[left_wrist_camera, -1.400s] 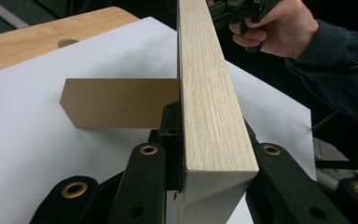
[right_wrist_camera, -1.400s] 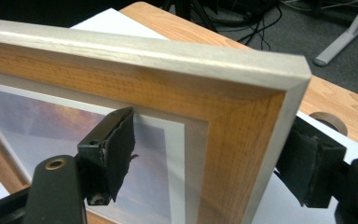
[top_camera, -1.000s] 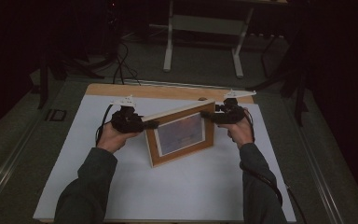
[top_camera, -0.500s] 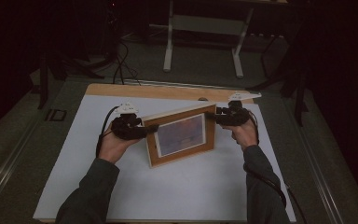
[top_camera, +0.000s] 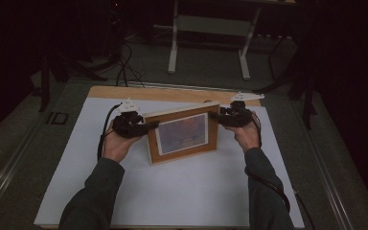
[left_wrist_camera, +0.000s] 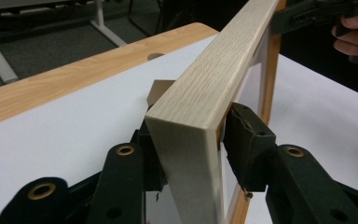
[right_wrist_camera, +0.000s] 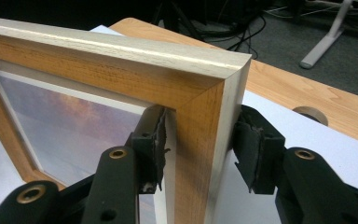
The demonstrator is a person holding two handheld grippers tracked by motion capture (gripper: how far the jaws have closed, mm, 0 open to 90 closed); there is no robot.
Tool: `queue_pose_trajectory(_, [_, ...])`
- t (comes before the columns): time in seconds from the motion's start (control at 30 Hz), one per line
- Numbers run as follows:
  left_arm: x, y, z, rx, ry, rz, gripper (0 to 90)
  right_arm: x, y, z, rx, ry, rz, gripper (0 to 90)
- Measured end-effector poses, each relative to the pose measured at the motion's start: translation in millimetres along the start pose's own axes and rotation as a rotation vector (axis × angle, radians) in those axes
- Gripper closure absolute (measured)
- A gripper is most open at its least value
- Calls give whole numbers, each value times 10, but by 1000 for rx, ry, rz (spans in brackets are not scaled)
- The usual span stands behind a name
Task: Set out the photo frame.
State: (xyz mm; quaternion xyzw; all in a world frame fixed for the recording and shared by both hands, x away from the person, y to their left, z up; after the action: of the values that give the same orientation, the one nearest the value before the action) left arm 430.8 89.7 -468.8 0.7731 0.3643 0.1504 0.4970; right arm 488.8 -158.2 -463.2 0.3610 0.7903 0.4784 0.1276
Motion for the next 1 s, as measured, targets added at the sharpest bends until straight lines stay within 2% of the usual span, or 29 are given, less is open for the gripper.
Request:
queue_pose_trajectory(0.2, [57,37,93,-2,-15,-2,581,-37,-42,-66,2,-19,35,612])
queue_pose_trajectory(0.53, [76,45,197,-17,-71,-40,556,-3,-123,-174,24,-59,90,616])
queue_pose_trajectory(0.77, [91,42,236,-21,-100,-49,545,41,-184,-243,23,-80,128,617])
queue_pose_trajectory(1.0, [98,42,264,-21,-126,-62,534,91,-234,-307,28,-95,144,619])
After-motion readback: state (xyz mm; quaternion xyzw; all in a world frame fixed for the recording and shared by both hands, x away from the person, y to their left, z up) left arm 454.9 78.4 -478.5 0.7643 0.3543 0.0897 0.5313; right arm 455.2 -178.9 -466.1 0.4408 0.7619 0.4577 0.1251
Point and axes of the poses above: each handheld gripper's, and its own axes: z roughly forward along the jaws, y roughly out of its top, x roughly to its left, the point moved 9 cm from there along z, roughly forward along the jaws, and after that the axes turned 1 degree about y, right-handed, at the moved point
